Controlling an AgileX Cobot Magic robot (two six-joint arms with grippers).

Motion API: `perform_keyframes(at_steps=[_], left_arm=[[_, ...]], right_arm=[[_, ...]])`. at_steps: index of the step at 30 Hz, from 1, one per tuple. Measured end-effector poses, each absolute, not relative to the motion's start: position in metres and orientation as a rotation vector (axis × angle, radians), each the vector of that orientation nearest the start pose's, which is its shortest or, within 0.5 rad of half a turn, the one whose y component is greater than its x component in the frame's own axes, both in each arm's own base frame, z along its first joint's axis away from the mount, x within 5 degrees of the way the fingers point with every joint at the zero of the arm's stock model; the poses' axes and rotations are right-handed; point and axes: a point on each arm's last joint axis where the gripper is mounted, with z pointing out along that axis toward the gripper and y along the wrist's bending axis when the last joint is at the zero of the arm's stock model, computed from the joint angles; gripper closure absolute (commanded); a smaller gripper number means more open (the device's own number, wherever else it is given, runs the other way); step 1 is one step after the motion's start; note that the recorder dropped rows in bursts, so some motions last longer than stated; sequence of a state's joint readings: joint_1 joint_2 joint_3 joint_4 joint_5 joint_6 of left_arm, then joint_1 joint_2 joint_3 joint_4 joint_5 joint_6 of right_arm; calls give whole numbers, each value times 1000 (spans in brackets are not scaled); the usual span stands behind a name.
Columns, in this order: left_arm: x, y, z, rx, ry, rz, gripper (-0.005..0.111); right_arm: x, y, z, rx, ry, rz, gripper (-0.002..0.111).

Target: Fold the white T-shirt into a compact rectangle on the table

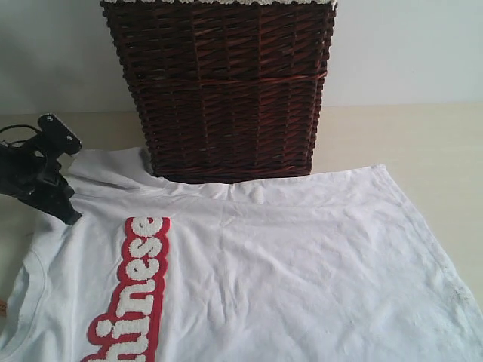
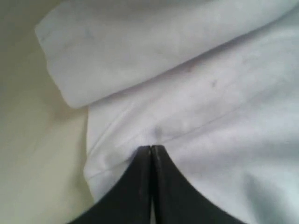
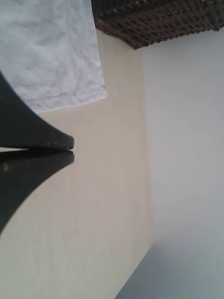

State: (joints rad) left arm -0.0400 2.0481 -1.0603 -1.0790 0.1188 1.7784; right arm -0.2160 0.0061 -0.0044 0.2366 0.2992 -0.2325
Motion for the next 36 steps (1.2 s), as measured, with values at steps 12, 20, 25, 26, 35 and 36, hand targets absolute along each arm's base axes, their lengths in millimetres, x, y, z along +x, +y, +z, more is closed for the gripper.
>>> perform_keyframes(at_steps=[12, 20, 25, 26, 35, 36], left_arm=[[437, -41, 145, 861, 2150, -46, 107], [457, -48, 120, 864, 2153, -155, 107], [456, -52, 99, 859, 2188, -222, 107], [456, -52, 94, 859, 2198, -224, 107], [474, -41, 77, 719, 2248, -82, 107], [476, -40, 77, 715, 2243, -71, 107]], right_arm=[[55, -6, 188, 137, 1772, -99, 108], [55, -6, 188, 137, 1772, -99, 108], [55, -6, 188, 137, 1772, -99, 108], [55, -6, 188, 137, 1772, -99, 108], [55, -6, 188, 137, 1772, -99, 108], [55, -6, 188, 137, 1772, -99, 108]])
